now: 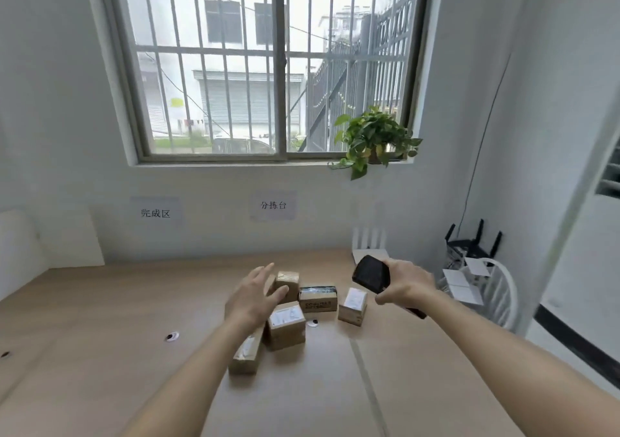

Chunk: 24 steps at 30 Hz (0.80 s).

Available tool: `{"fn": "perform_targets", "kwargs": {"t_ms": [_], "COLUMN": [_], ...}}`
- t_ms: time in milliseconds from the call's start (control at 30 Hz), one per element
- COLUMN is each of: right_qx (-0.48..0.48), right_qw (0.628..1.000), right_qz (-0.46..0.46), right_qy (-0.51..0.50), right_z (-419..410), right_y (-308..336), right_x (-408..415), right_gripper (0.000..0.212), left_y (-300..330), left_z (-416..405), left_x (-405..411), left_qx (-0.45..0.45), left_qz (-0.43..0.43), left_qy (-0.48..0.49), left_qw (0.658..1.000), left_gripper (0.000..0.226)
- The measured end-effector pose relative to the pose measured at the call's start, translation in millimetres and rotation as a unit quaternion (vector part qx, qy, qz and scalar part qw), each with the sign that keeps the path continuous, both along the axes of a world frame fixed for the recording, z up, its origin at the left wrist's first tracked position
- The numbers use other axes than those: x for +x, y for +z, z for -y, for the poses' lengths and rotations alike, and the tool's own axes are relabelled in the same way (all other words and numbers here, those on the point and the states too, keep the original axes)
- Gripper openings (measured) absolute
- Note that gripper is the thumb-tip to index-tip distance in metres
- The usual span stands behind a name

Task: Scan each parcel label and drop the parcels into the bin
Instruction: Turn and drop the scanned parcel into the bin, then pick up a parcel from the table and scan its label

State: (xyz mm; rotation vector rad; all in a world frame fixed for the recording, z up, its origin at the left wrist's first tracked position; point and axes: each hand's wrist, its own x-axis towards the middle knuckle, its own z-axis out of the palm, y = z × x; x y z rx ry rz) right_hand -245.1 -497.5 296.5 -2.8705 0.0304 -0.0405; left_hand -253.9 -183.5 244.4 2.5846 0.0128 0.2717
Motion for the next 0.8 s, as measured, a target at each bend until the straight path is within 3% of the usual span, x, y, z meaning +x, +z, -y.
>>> {"fn": "perform_targets", "kwargs": {"t_ms": [367,800], "right_qx": [0.015,0.001], "right_qw": [0.997,0.991], "right_qz": [-0.034,-0.099], "right_qy": [-0.074,-0.085], "right_z": [113.0,138.8], "right_y": [-49.5,-126.5], "right_x": [63.3,238.8], "right_gripper": [0.062,0.053], "left_y": [-40.9,-152.6], "left_z": [112.4,157.4], "left_x": [106.7,292.9], "left_qx": [0.0,-0.009], "left_qz": [-0.039,-0.114], "left_qy": [-0.074,-0.102], "left_qw": [0.997,0.988], "left_gripper": [0.07,0.067]}}
